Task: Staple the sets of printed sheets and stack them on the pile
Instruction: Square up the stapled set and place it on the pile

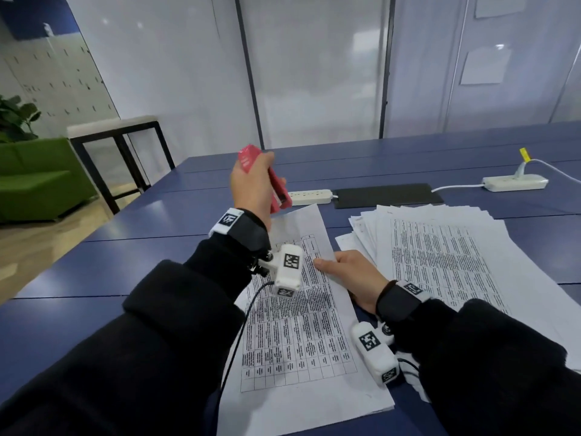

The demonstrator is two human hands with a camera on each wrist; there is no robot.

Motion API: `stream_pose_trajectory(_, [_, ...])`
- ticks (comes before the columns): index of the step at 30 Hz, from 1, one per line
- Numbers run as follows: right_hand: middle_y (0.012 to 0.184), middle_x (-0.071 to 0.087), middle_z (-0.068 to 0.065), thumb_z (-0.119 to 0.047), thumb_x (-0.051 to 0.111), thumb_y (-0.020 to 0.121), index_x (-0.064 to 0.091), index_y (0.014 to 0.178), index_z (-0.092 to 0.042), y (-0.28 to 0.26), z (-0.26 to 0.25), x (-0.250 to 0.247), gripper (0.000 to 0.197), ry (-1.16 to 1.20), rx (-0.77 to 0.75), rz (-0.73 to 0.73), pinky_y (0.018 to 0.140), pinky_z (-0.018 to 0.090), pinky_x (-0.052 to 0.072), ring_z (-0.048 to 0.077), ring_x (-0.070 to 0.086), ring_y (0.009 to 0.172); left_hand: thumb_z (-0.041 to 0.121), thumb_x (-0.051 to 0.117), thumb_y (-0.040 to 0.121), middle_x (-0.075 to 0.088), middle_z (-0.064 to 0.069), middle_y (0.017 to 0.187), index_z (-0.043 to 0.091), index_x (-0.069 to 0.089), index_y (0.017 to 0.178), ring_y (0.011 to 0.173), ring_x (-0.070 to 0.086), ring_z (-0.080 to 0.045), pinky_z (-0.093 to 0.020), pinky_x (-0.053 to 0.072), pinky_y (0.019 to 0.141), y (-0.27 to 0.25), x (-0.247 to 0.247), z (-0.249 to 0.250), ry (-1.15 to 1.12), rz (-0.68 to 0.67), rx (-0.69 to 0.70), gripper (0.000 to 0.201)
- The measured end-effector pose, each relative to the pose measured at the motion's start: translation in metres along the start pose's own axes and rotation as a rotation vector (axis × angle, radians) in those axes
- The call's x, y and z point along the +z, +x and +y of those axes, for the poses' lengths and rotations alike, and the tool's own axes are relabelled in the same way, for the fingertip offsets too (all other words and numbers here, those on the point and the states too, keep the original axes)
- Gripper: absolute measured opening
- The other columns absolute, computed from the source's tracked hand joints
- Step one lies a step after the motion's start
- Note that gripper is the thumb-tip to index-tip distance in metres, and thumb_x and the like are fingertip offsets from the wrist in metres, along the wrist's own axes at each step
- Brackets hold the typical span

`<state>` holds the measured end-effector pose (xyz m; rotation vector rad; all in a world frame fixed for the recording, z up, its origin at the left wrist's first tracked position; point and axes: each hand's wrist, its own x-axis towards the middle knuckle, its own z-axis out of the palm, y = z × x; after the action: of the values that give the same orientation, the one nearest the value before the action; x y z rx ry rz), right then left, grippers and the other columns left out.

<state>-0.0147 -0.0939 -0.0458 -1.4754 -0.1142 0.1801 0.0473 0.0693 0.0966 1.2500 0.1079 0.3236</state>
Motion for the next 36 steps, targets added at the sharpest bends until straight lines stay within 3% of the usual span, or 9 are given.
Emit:
stream_pose_trajectory(6, [0.082, 0.061, 0.014, -0.048, 0.082, 0.073, 0.06, 0.086, 0.021, -0.002, -0.001, 0.001, 0.073, -0.102, -0.089, 0.031, 0.075, 0.033, 0.039, 0.02, 0.05, 0.076, 0.047, 0.07, 0.093, 0.058, 0.0, 0.078, 0.023, 0.052, 0.103, 0.055, 0.064, -0.023, -0.038, 0.059, 0.06, -0.011, 0.036, -0.008, 0.153, -0.06, 0.074, 0.031])
stream_pose_trajectory(9, [0.068, 0.04, 0.008, -0.032, 0.077, 0.078, 0.056, 0.061, -0.005, -0.002, -0.003, 0.0, 0.038, -0.111, -0.074, 0.052, 0.062, 0.031, 0.028, 0.016, 0.033, 0.062, 0.056, 0.066, 0.093, 0.054, -0.001, 0.078, 0.013, 0.053, 0.096, 0.049, 0.059, -0.01, -0.021, 0.046, 0.04, -0.012, 0.039, -0.018, 0.274, -0.032, 0.071, 0.045])
stream_pose_trajectory(11, [0.071, 0.043, 0.009, -0.044, 0.082, 0.067, 0.058, 0.062, -0.006, -0.002, -0.003, 0.0, 0.045, -0.111, -0.074, 0.048, 0.068, 0.031, 0.031, 0.02, 0.035, 0.069, 0.056, 0.063, 0.096, 0.05, 0.0, 0.075, 0.01, 0.053, 0.092, 0.049, 0.053, -0.006, -0.017, 0.039, 0.037, -0.008, 0.036, -0.022, 0.333, -0.018, 0.095, 0.047])
stream_pose_trajectory(15, [0.085, 0.055, 0.011, -0.067, 0.089, 0.057, 0.057, 0.085, 0.02, 0.003, 0.006, -0.003, 0.097, -0.096, -0.099, 0.029, 0.081, 0.036, 0.036, 0.022, 0.045, 0.082, 0.055, 0.065, 0.091, 0.059, 0.003, 0.084, 0.013, 0.062, 0.099, 0.082, 0.062, -0.023, -0.033, 0.047, 0.073, -0.002, 0.031, -0.026, 0.346, 0.006, 0.085, 0.043])
stream_pose_trajectory(20, [0.082, 0.061, 0.013, -0.022, 0.075, 0.093, 0.072, 0.07, -0.001, 0.002, 0.003, -0.003, 0.031, -0.088, -0.066, 0.052, 0.082, 0.035, 0.039, 0.022, 0.049, 0.082, 0.054, 0.07, 0.079, 0.066, 0.001, 0.098, 0.032, 0.057, 0.11, 0.094, 0.07, -0.028, -0.05, 0.059, 0.093, -0.006, 0.032, -0.023, 0.227, 0.027, 0.071, 0.04])
stream_pose_trajectory(26, [0.092, 0.079, 0.005, -0.015, 0.069, 0.099, 0.078, 0.085, -0.007, 0.001, 0.002, -0.004, 0.018, -0.11, -0.057, 0.054, 0.073, 0.018, 0.053, 0.012, 0.072, 0.083, 0.046, 0.067, 0.07, 0.063, -0.003, 0.086, 0.036, 0.052, 0.09, 0.086, 0.071, -0.034, -0.062, 0.06, 0.086, 0.0, 0.029, -0.016, 0.207, 0.017, 0.107, 0.027])
stream_pose_trajectory(29, [0.106, 0.079, 0.009, -0.015, 0.067, 0.099, 0.079, 0.099, -0.003, 0.001, 0.001, -0.004, 0.017, -0.083, -0.062, 0.057, 0.087, 0.028, 0.059, 0.023, 0.075, 0.102, 0.046, 0.067, 0.065, 0.061, -0.002, 0.083, 0.043, 0.051, 0.081, 0.081, 0.069, -0.034, -0.064, 0.06, 0.083, 0.003, 0.023, -0.018, 0.227, 0.024, 0.119, 0.022])
stream_pose_trajectory(32, [0.107, 0.078, 0.015, -0.016, 0.067, 0.1, 0.078, 0.102, 0.0, 0.001, 0.001, -0.003, 0.019, -0.063, -0.043, 0.059, 0.095, 0.041, 0.059, 0.033, 0.074, 0.106, 0.041, 0.068, 0.077, 0.06, 0.003, 0.085, 0.036, 0.052, 0.089, 0.083, 0.066, -0.027, -0.057, 0.059, 0.088, -0.002, 0.02, -0.021, 0.267, 0.027, 0.127, 0.021])
stream_pose_trajectory(36, [0.104, 0.079, 0.014, -0.018, 0.072, 0.096, 0.079, 0.088, -0.007, 0.002, 0.003, -0.002, 0.016, -0.066, -0.061, 0.061, 0.09, 0.033, 0.056, 0.022, 0.074, 0.095, 0.033, 0.066, 0.091, 0.059, 0.008, 0.085, 0.025, 0.056, 0.1, 0.081, 0.059, -0.014, -0.036, 0.052, 0.081, -0.002, 0.025, -0.03, 0.323, 0.019, 0.161, 0.015])
